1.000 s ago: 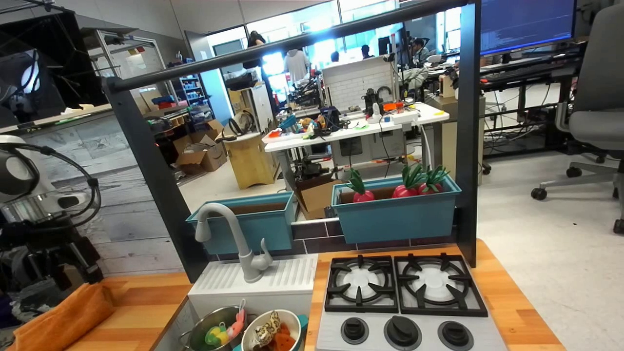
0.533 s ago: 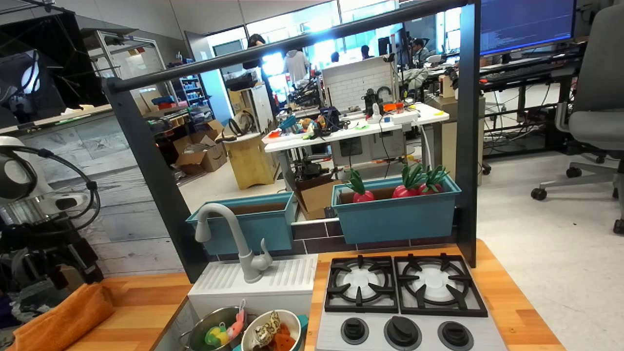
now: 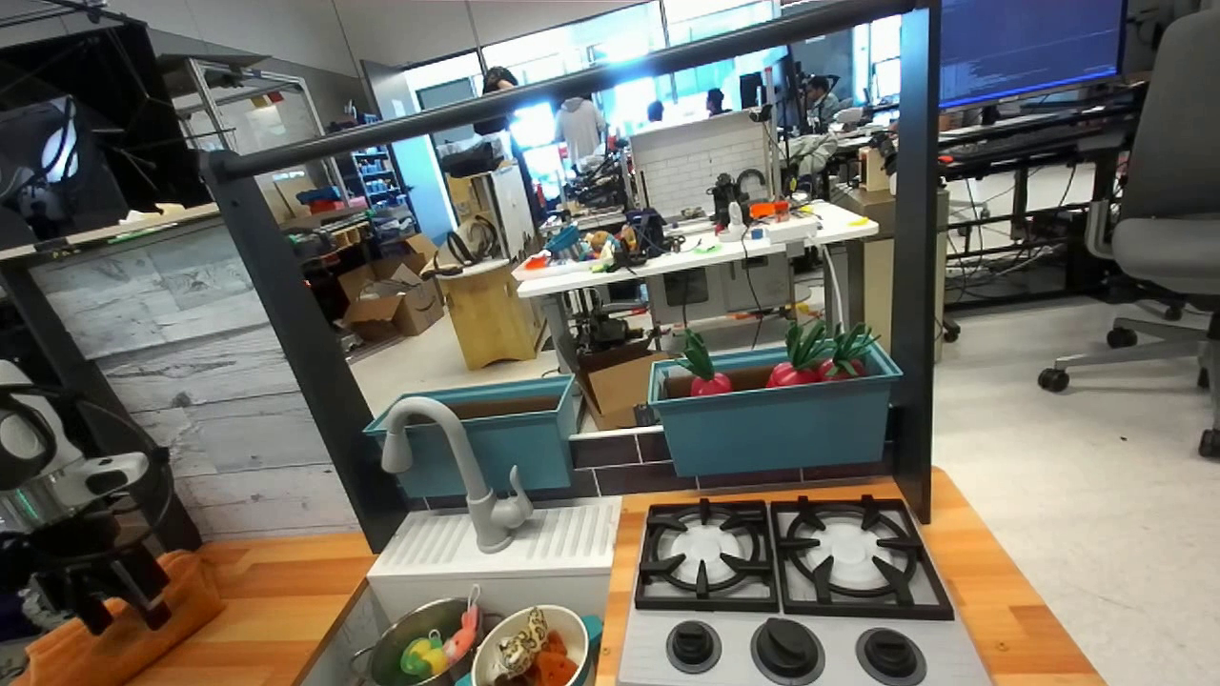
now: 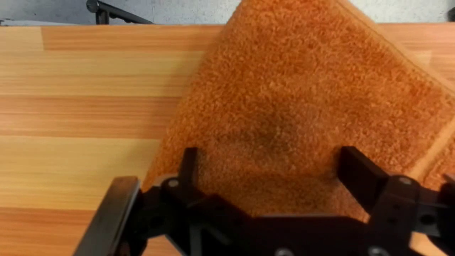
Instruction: Wipe the counter with the cloth, then pick the objects in the bowls in the sink and put them on the counter and the stove
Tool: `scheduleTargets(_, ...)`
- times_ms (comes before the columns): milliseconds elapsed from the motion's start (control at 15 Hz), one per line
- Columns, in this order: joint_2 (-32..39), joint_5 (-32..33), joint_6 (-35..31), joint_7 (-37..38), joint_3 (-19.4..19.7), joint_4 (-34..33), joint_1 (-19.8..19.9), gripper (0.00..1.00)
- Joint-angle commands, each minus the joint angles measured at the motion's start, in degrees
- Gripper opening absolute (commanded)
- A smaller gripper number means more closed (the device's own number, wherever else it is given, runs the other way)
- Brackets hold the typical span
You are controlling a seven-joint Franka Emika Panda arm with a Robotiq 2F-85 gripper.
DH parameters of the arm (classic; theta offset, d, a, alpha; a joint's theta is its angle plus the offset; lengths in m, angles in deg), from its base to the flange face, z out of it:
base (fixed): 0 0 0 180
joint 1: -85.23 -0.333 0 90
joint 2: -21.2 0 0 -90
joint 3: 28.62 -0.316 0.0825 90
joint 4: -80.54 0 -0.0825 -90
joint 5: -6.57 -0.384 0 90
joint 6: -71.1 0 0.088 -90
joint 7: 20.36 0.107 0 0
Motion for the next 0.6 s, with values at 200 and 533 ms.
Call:
scheduleTargets(200, 2.5, -1.3, -2.2, 2.6, 0.5, -1.5, 1.2, 1.00)
scheduleTargets(533, 3.6, -3.2, -3.0, 9.6, 5.2, 2.1, 6.6, 1.00)
